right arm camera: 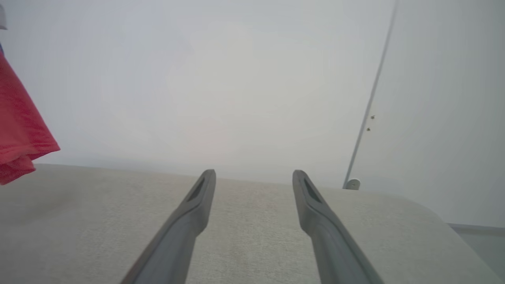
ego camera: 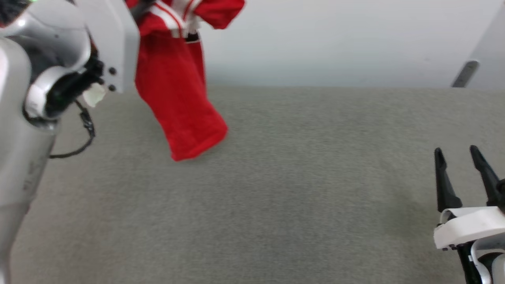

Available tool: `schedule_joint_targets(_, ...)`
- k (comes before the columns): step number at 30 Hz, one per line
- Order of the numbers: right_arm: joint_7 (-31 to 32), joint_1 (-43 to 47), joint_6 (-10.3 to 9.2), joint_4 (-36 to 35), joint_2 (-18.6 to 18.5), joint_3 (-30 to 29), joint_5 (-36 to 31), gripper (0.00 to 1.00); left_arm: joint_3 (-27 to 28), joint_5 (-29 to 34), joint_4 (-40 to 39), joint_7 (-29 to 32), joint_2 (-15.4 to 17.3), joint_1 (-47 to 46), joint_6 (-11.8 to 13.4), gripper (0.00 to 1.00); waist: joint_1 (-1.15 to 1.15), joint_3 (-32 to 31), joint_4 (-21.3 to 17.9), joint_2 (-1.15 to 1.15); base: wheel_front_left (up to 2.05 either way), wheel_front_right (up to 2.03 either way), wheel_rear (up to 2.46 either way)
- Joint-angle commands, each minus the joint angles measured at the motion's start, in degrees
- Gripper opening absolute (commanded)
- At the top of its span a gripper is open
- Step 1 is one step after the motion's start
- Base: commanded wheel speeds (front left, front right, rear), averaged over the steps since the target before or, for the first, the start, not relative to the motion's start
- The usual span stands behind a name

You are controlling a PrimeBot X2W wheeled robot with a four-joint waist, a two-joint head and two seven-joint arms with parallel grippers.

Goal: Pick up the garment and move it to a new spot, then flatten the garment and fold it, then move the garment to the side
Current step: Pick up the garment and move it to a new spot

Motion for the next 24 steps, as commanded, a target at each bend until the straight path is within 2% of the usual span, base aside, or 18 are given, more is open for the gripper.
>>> schedule_joint_targets(1,0.1,0.1,-0.04,-0.2,-0.2,-0.8,-0.4,1.00,-0.2,-0.4,-1.0,0.2,-0.7,0.6,0.6,0.00,0.00,1.0,-4.8,0.00,0.00,0.00,0.00)
schedule_joint_targets(12,-1.0,1.3,-0.04,-0.1,1.5,-5.5,-0.3,1.00,-5.0,-0.1,-7.1,1.1,-6.4,4.1,3.3,0.00,0.00,5.1,-11.2,0.00,0.00,0.00,0.00)
schedule_joint_targets(19,-2.1,1.4,-0.04,1.4,2.9,-4.9,0.0,1.00,-8.3,-0.9,-8.8,2.2,-7.6,9.9,4.7,0.00,0.00,6.6,-12.6,0.00,0.00,0.00,0.00)
schedule_joint_targets(24,-3.0,0.4,-0.04,3.4,3.7,-3.6,0.2,1.00,-10.4,-2.1,-7.4,1.3,-8.3,15.6,4.6,0.00,0.00,6.9,-13.4,0.00,0.00,0.00,0.00)
